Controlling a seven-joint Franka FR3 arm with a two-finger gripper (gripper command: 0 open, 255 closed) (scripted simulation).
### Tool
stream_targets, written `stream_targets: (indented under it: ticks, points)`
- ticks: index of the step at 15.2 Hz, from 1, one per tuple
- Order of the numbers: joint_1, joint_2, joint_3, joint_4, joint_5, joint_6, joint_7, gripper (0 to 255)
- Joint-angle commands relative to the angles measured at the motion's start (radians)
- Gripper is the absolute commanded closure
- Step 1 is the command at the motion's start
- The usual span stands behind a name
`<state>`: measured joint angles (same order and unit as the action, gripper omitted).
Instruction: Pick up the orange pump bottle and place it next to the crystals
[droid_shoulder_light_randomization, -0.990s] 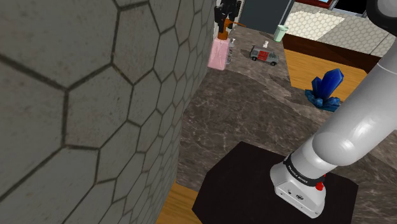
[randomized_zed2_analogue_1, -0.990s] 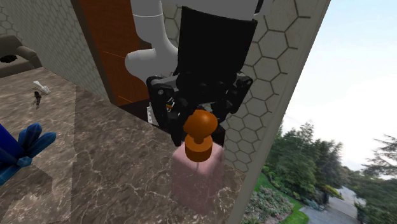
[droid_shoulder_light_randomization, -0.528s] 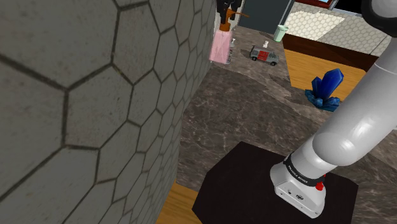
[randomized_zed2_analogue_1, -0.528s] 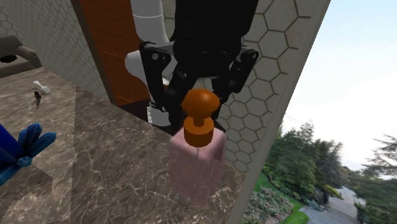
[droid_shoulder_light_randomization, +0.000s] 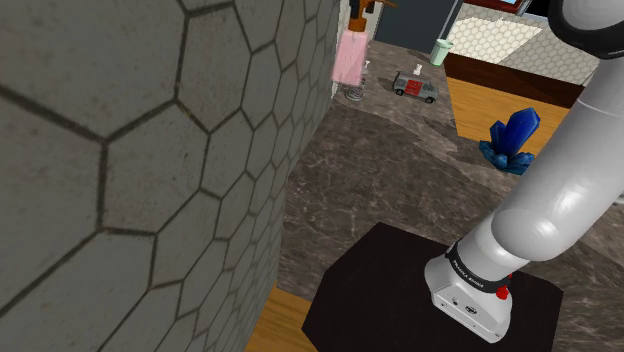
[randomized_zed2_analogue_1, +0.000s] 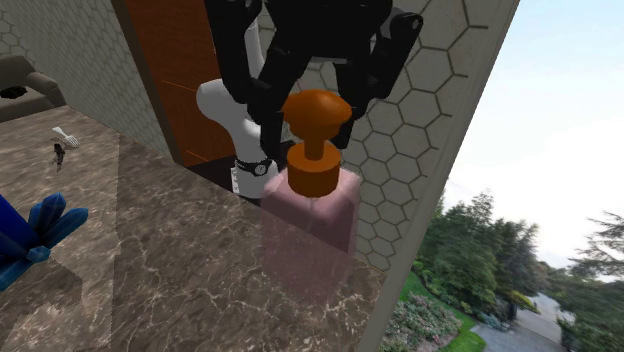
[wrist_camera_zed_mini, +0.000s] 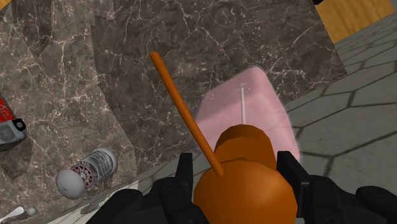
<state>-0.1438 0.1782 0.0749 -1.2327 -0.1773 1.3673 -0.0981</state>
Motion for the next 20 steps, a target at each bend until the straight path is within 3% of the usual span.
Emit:
stream_targets:
  ticks: [1,8,12,13,16,20]
  points:
    - [0.001,0.011,0.000,0.042,-0.002,-0.031,-0.005,255]
    - [0.013,0.102,0.001,0.278,-0.017,-0.175,-0.024,255]
    - [0.029,0.202,-0.002,0.498,-0.035,-0.294,-0.043,255]
    - [0.029,0.202,-0.003,0.499,-0.035,-0.295,-0.043,255]
    - [-0.020,-0.009,-0.008,0.179,-0.009,-0.181,-0.063,255]
    - [-0.059,-0.194,-0.035,-0.065,0.005,-0.112,-0.112,255]
